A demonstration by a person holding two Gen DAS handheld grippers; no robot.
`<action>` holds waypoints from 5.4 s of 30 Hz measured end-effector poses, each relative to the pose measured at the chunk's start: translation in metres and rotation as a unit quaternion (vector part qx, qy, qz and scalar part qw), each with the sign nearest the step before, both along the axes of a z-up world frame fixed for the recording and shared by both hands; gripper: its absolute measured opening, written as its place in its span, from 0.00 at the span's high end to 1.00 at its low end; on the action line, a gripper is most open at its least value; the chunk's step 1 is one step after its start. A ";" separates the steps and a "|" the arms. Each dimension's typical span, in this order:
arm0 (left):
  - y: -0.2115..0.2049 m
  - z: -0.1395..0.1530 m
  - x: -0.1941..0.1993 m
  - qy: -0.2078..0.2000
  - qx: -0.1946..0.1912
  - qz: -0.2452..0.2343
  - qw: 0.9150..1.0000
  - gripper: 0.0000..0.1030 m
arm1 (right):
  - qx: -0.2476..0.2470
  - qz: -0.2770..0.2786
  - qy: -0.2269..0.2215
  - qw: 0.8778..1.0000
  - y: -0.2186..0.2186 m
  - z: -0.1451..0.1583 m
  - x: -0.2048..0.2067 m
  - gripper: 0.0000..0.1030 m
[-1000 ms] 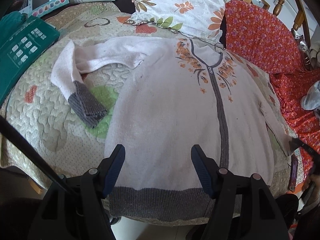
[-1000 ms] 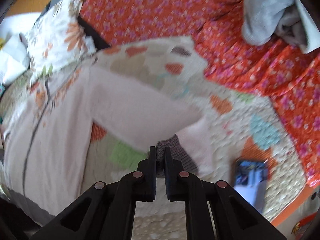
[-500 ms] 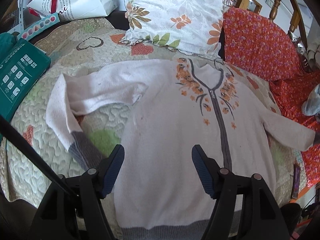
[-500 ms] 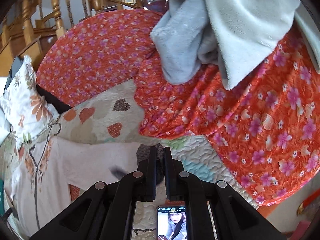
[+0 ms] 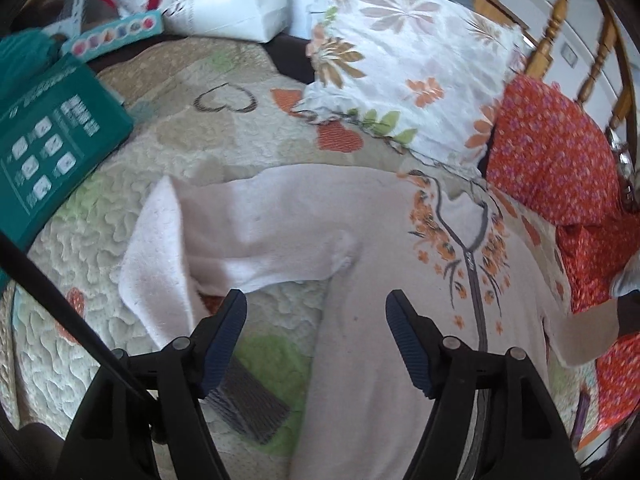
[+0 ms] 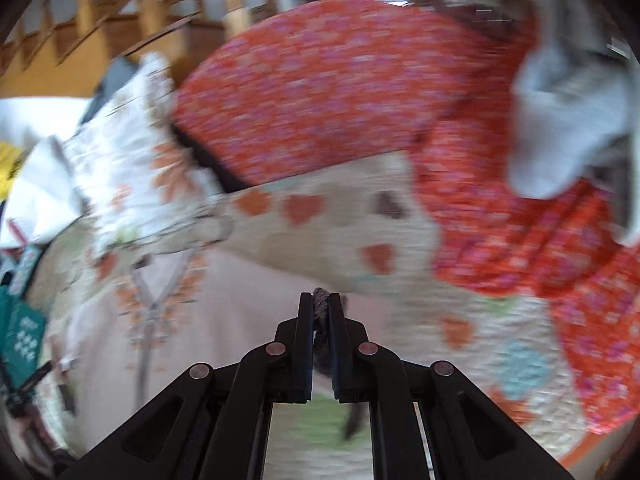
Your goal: Fold small clothes
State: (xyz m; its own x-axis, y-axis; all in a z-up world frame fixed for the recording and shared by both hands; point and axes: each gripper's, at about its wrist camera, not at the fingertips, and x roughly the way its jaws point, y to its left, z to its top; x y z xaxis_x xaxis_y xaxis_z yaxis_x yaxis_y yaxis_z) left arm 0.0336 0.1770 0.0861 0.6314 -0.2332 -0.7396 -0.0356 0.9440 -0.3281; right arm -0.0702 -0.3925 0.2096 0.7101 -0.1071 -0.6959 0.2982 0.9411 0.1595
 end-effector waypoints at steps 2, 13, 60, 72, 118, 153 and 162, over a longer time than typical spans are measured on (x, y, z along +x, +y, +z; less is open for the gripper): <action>0.016 -0.003 0.003 0.010 -0.029 0.016 0.999 0.31 | 0.016 0.041 0.006 0.999 0.038 -0.004 0.030 0.93; 0.085 0.008 -0.014 -0.017 -0.085 0.100 0.991 0.29 | 0.020 0.212 0.081 0.974 0.258 -0.081 0.167 0.93; 0.144 -0.005 -0.031 -0.001 -0.098 0.231 0.968 0.29 | 0.119 0.394 0.075 0.909 0.452 -0.144 0.108 0.91; 0.077 -0.001 -0.007 0.003 -0.059 0.161 0.985 0.29 | 0.157 0.234 0.017 0.959 0.266 -0.092 0.119 0.91; -0.055 -0.021 0.057 0.045 0.002 0.027 0.999 0.29 | 0.128 -0.016 0.052 0.990 0.033 -0.125 0.131 0.62; -0.086 -0.015 0.084 0.025 0.084 -0.018 0.996 0.45 | 0.105 0.006 0.053 0.993 0.062 -0.210 0.000 0.57; -0.059 -0.002 0.015 -0.022 0.105 0.043 0.993 0.31 | 0.049 0.032 0.022 0.998 0.083 -0.215 -0.012 0.37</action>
State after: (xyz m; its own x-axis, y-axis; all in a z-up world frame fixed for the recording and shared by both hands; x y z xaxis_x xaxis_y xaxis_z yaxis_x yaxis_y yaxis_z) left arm 0.0483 0.1183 0.0836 0.6753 -0.0201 -0.7372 -0.1090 0.9859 -0.1267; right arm -0.0821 -0.3093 -0.0054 0.6811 0.0077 -0.7321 0.2467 0.9390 0.2394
